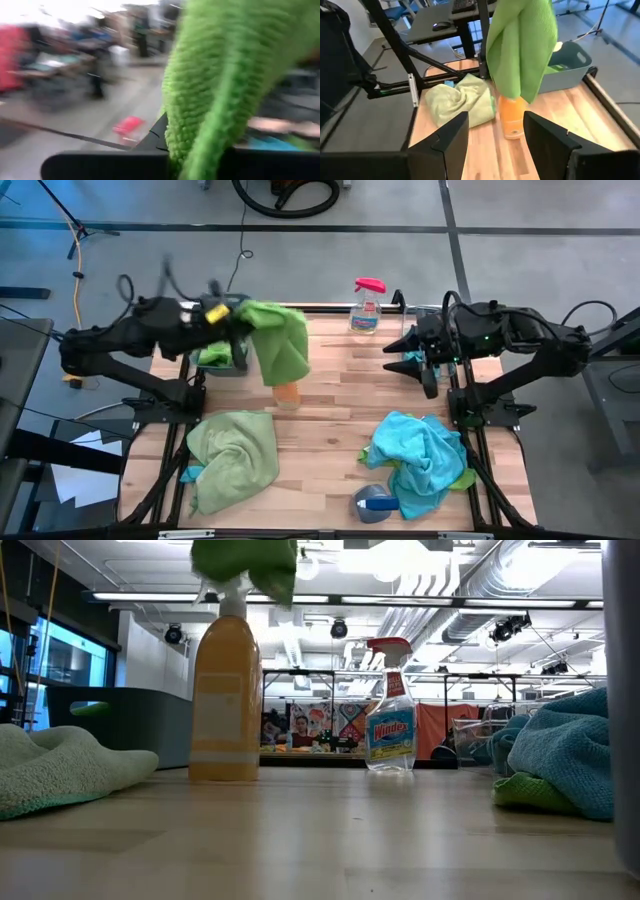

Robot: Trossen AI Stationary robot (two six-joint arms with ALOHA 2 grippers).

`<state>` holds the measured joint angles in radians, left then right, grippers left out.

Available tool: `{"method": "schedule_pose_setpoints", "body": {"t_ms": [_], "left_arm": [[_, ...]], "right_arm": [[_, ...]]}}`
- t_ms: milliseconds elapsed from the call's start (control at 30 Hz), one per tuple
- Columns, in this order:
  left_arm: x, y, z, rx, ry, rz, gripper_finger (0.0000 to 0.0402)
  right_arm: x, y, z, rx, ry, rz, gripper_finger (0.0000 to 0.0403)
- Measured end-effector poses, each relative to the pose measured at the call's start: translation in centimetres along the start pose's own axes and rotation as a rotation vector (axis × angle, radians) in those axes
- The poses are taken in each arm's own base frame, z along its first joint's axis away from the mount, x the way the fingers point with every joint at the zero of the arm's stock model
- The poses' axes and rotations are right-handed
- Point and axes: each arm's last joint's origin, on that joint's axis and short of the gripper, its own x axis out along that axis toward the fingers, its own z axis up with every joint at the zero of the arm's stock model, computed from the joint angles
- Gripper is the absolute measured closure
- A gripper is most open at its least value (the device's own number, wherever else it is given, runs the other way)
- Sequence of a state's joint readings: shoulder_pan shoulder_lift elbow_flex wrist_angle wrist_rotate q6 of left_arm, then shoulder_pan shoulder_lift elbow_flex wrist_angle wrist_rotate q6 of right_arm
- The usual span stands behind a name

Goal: Sort microfiber towel by color & place in baskets
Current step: Put the green microfiber towel into the green bin

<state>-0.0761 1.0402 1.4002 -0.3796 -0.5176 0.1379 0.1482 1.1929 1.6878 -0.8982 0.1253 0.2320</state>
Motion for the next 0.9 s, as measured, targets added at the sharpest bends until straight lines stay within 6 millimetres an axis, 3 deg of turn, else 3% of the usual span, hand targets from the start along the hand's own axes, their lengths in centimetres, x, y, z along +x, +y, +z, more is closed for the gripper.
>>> {"method": "schedule_pose_setpoints", "body": {"t_ms": [233, 467, 633, 900], "left_arm": [[-2.7, 3.6, 1.9, 0.115, -0.068, 0.431, 0.0401], [-3.4, 6.4, 0.6, 0.151, 0.096, 0.715, 0.0401], [-1.8, 7.0, -3.4, 0.189, 0.277, 0.803, 0.0401], [0.7, 8.2, -12.0, 0.149, 0.463, 0.98, 0.0401]], "right_arm": [[0.1, -0.1, 0.0, -0.018, -0.004, -0.032, 0.0217], [0.1, -0.2, 0.0, -0.024, -0.011, -0.067, 0.0217], [0.1, -0.2, 0.0, -0.012, -0.013, -0.069, 0.0217], [0.1, -0.2, 0.0, 0.042, -0.015, -0.069, 0.0217]]}}
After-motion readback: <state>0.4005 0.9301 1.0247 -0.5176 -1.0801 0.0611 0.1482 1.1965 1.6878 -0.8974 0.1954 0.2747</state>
